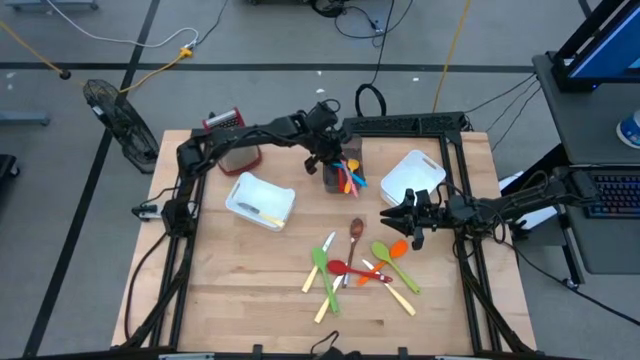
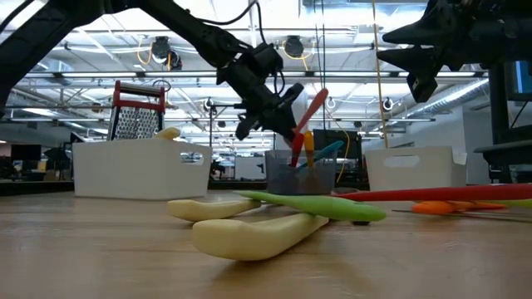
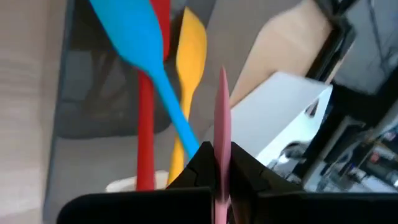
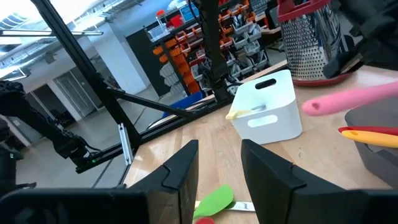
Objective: Pick & Place Kitchen Items
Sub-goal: Put the pink spatula into the black bin
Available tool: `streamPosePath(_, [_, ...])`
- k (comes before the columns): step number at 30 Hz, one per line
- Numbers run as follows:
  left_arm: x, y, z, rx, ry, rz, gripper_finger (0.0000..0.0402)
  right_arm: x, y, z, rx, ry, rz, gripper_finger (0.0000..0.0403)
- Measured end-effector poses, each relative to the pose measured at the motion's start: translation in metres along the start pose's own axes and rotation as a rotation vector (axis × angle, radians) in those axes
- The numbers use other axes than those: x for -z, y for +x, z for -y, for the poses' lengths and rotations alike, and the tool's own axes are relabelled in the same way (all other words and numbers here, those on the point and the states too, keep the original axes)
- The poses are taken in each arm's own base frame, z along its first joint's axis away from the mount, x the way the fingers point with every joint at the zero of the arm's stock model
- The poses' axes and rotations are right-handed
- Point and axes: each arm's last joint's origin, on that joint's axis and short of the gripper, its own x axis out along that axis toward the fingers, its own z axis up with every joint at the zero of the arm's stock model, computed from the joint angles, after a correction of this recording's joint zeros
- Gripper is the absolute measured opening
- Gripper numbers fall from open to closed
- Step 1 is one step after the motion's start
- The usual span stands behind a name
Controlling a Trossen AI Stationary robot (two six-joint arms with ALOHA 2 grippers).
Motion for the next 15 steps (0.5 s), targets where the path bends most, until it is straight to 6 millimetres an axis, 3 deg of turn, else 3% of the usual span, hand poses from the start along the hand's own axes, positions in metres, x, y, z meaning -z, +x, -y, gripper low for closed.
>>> streamPosePath(15, [-0.014,0.006,0.004,0.072,-0.043,0.111,0.0021,0.0,0.0,0.0,-0.001,0.001,0.002,0.0114])
